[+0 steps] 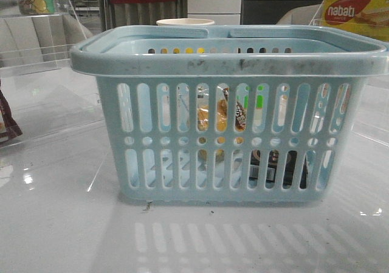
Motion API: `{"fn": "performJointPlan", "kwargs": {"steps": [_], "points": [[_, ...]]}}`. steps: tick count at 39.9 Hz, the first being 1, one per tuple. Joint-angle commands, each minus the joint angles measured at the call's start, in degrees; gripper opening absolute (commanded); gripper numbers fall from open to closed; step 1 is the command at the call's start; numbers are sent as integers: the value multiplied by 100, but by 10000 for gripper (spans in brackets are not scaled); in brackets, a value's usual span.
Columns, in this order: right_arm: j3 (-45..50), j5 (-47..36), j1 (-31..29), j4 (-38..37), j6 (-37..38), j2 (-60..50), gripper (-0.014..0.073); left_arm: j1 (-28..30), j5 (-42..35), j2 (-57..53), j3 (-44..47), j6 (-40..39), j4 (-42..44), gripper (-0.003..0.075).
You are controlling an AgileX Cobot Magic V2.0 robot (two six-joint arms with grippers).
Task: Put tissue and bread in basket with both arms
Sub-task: 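Carry the bread over the blue basket and open the left gripper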
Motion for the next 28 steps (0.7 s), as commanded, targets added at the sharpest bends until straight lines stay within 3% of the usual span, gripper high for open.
{"fn": "performJointPlan", "kwargs": {"steps": [1, 17, 28], "points": [[-151, -392, -5, -86, -36, 10, 625, -26, -246, -648, 149, -15, -219, 455], [-151, -392, -5, -86, -36, 10, 625, -26, -613, -2917, 2602, -15, -131, 455], [-151, -392, -5, -86, -36, 10, 625, -26, -714, -4175, 3701, -409, 64, 455]]}}
